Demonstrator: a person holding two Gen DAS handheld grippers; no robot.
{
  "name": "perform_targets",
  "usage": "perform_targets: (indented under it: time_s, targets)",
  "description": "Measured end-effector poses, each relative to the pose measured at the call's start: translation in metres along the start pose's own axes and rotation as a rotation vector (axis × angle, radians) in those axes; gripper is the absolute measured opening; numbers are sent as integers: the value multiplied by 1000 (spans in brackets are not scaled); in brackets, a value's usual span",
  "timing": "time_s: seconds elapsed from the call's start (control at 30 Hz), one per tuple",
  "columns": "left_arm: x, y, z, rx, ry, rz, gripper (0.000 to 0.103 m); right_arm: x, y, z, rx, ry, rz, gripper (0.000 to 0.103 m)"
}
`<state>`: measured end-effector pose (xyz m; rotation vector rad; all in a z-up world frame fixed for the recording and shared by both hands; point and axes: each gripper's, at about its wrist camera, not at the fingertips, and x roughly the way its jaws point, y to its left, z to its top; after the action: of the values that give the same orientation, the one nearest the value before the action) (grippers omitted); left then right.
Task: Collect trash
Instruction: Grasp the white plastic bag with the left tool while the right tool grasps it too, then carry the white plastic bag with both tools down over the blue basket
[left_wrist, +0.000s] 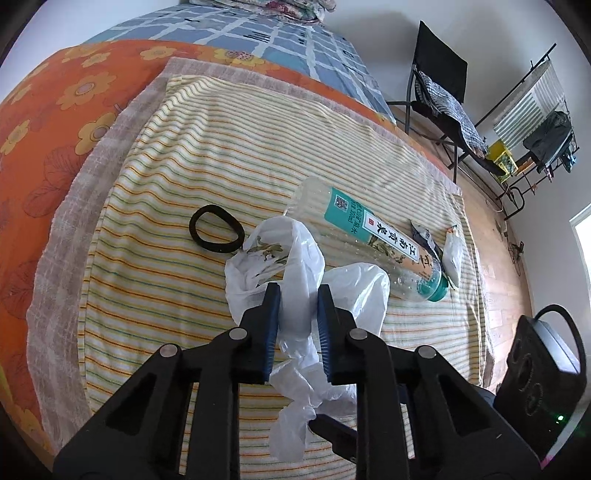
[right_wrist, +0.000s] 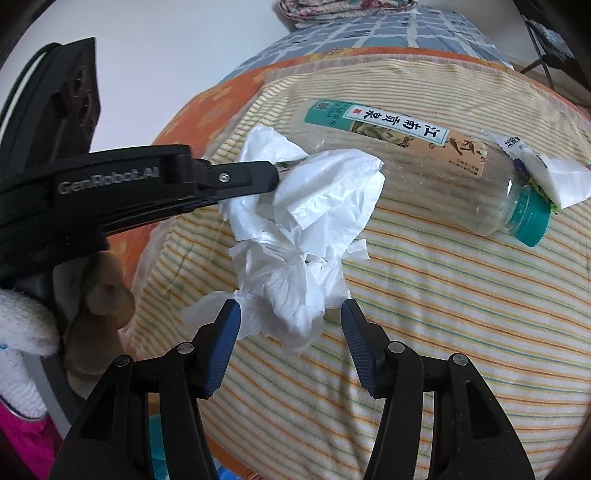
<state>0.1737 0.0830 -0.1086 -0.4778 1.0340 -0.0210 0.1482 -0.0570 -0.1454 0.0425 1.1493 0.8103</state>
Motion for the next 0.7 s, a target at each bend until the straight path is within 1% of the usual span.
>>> perform_targets:
  time_s: [0.1, 0.13, 0.17, 0.23, 0.3, 0.43, 0.7]
  targets:
    - [0, 0, 0, 2, -6, -2, 17, 4, 0, 3, -13, -2, -10, 55]
    - [-1, 0, 0, 2, -8, -2, 17, 4, 1, 4, -15, -4, -11, 55]
    - [-2, 1, 0, 1, -11, -2, 17, 4, 1, 5, -15, -5, -10, 51]
    - [-4, 2, 1, -3, -21, 1, 17, 3, 0, 4, -12, 2, 6, 27]
    - [-7, 4, 1, -9, -30, 3, 16, 0, 0, 2, -18, 9, 20, 19]
    - [-14, 8, 2, -20, -46, 6, 16, -3, 7, -1, -57, 9, -11, 15]
    - [-32, 13, 4, -26, -95, 14, 13, -29, 10, -10, -76, -33, -21, 15]
